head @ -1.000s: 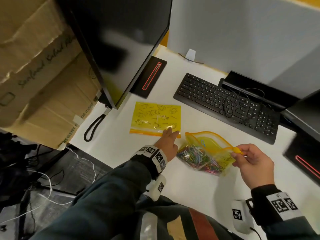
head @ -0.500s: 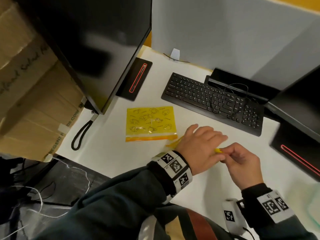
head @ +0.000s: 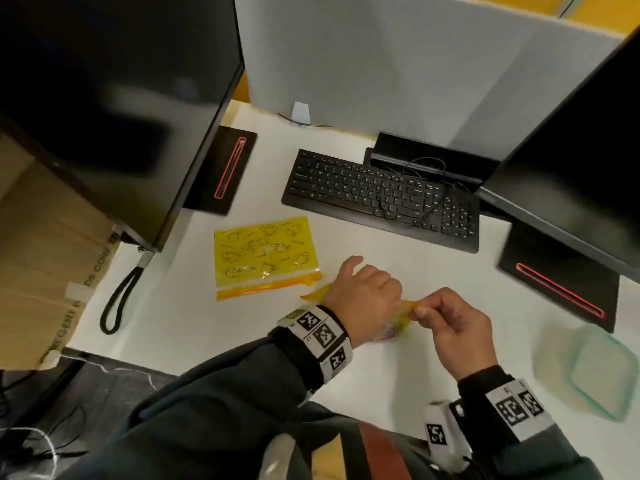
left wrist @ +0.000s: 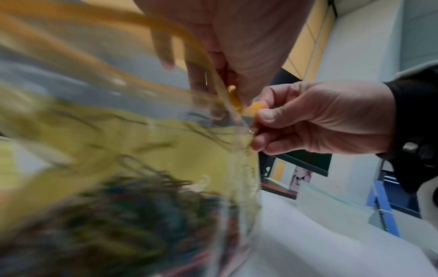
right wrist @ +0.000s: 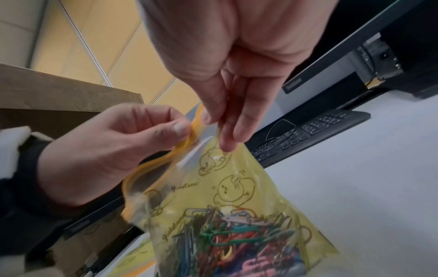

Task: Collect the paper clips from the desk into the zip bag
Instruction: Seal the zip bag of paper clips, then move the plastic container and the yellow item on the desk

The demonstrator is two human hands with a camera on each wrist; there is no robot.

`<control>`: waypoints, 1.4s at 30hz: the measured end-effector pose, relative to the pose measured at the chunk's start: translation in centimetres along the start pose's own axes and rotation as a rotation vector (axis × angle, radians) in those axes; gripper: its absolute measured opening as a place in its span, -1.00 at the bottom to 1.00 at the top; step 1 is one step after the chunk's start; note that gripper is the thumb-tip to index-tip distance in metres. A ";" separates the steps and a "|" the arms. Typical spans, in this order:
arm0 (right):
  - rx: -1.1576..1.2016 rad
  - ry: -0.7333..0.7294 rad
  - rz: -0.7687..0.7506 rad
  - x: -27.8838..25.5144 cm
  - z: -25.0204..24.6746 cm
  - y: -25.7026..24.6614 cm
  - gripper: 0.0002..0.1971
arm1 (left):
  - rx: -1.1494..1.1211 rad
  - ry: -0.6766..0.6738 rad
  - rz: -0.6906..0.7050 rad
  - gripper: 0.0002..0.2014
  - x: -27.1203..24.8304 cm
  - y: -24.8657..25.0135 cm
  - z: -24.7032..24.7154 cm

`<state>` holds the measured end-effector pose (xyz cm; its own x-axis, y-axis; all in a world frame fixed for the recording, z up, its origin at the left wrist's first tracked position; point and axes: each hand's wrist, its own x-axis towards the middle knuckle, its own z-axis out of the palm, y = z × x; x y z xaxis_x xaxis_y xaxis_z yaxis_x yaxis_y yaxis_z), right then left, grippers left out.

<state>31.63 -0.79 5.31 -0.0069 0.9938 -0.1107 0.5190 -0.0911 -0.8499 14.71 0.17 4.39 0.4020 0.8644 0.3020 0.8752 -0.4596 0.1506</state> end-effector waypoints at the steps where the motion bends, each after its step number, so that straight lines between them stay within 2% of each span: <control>1: -0.009 0.016 0.002 0.3 -0.2 0.1 -0.76 | 0.009 0.017 -0.013 -0.73 -0.1 -0.6 0.0; 4: -0.005 0.065 0.042 1.3 -1.1 0.6 -0.73 | 0.099 0.023 -0.060 -0.84 -0.6 -2.9 0.4; 6: -0.008 0.094 0.075 1.9 -1.9 0.9 -0.74 | 0.157 -0.025 -0.107 -0.97 -0.6 -4.8 0.3; 8: -0.029 0.124 0.106 2.6 -2.5 1.2 -0.75 | 0.156 -0.085 -0.146 -0.91 -0.5 -6.2 -0.2; 12: -0.073 0.197 0.094 4.9 -2.0 0.8 -0.80 | 0.009 -0.137 -0.185 -0.95 1.5 -7.6 -1.6; 15: -0.029 0.191 0.166 7.2 -1.0 -0.5 -0.76 | -0.194 -0.168 -0.379 -0.83 3.7 -8.4 -1.9; 17: 0.090 0.154 0.226 8.5 -0.4 -1.6 -0.76 | -0.296 -0.155 -0.481 -0.80 4.8 -8.9 -1.6; 19: 0.176 0.097 0.258 9.3 0.1 -2.1 -0.82 | -0.352 -0.181 -0.504 -0.68 5.1 -8.6 -1.2; 21: 0.062 -0.002 0.232 9.3 0.5 -1.9 -0.93 | -0.348 -0.294 -0.459 -0.61 4.4 -7.6 -0.3; 23: -0.069 -0.171 0.221 8.4 1.0 -1.3 -0.95 | -0.312 -0.450 -0.355 -0.61 3.1 -6.4 1.2; 25: -0.146 -0.241 0.234 7.1 1.0 -0.6 -0.97 | -0.302 -0.560 -0.293 -0.55 1.8 -5.7 2.6; 26: -0.173 -0.210 0.241 6.4 0.5 -0.3 -0.98 | -0.295 -0.600 -0.304 -0.50 1.4 -5.6 3.1; 31: -0.333 0.160 0.323 3.5 -5.5 2.2 -0.86 | -0.201 -0.766 -0.338 -0.38 0.6 -4.8 3.6; 34: -0.565 0.331 0.372 2.3 -8.8 4.1 -0.71 | -0.251 -0.754 -0.359 -0.35 0.5 -3.7 3.6; 36: -0.705 0.442 0.529 1.5 -11.0 5.4 -0.54 | -0.291 -0.724 -0.338 -0.36 0.5 -2.9 3.7; 39: -0.639 0.407 0.839 -0.2 -13.4 8.1 -0.33 | -0.310 -0.691 -0.278 -0.42 0.5 -2.1 3.5; 40: -0.574 0.376 0.874 -0.8 -13.6 8.8 -0.31 | -0.323 -0.681 -0.265 -0.45 0.5 -1.9 3.5; 42: -0.502 0.332 0.843 -1.5 -12.7 9.3 -0.30 | -0.369 -0.656 -0.250 -0.53 0.8 -1.7 3.2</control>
<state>47.35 -2.36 4.15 0.7203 0.5943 -0.3576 0.5437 -0.8039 -0.2410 14.43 2.26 1.31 0.3825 0.8416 -0.3813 0.8608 -0.1747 0.4780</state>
